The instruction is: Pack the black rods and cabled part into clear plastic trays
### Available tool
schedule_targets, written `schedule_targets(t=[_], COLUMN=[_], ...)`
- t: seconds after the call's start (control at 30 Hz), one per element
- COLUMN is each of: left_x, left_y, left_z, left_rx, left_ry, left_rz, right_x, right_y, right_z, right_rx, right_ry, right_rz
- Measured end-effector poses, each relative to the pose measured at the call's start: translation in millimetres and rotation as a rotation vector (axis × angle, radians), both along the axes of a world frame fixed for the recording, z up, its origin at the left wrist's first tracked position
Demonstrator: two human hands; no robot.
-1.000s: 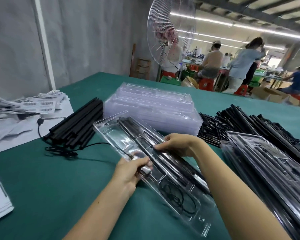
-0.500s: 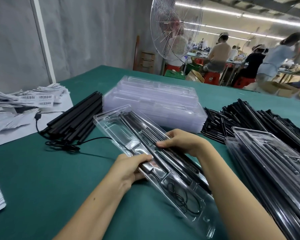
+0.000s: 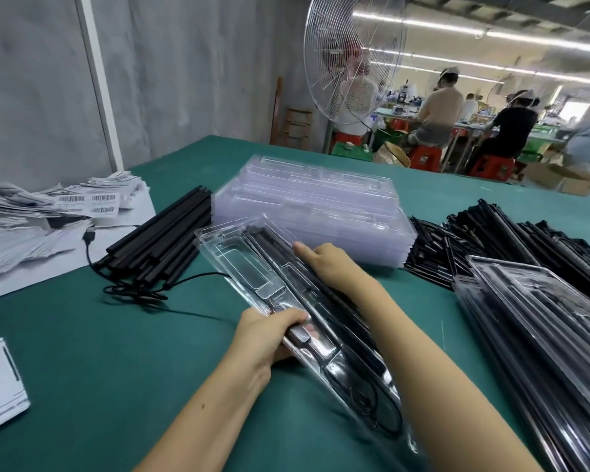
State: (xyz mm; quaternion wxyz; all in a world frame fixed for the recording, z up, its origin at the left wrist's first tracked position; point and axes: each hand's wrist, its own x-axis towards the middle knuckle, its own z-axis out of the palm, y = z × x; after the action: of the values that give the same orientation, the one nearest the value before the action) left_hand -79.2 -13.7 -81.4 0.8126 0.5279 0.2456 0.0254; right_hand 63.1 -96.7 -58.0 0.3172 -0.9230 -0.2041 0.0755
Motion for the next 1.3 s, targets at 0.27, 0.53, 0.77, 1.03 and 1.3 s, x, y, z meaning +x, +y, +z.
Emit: schedule_targets(t=[0.27,0.53,0.77,1.03,1.3], left_x=[0.9,-2.6,-3.8,-1.4,-2.9], left_y=[-0.9,-1.2,-6.1,-4.2,-1.0], left_z=[-1.6,0.4,-0.7,-2.5,-2.3], left_rx=[0.006,-0.046,-0.065,-0.013,-0.054], left_ry=[0.006,-0.025,-0.012,-0.026,-0.013], left_rz=[0.016,-0.006,-0.012,-0.013,-0.05], right_x=[-5.1,-2.0,-5.5,-9.5,-11.0], right_y=[3.4,2.8,-0.8,-1.6,1.8], right_z=[-9.4,-4.1,-2.2,-3.7,-2.0], right_rx=[-0.053,-0.005,-0.036,-0.017,-0.037], right_ry=[-0.197,-0.143,-0.147,-0.151,-0.171], right_rz=[-0.034,-0.036,-0.004,-0.027,-0.018])
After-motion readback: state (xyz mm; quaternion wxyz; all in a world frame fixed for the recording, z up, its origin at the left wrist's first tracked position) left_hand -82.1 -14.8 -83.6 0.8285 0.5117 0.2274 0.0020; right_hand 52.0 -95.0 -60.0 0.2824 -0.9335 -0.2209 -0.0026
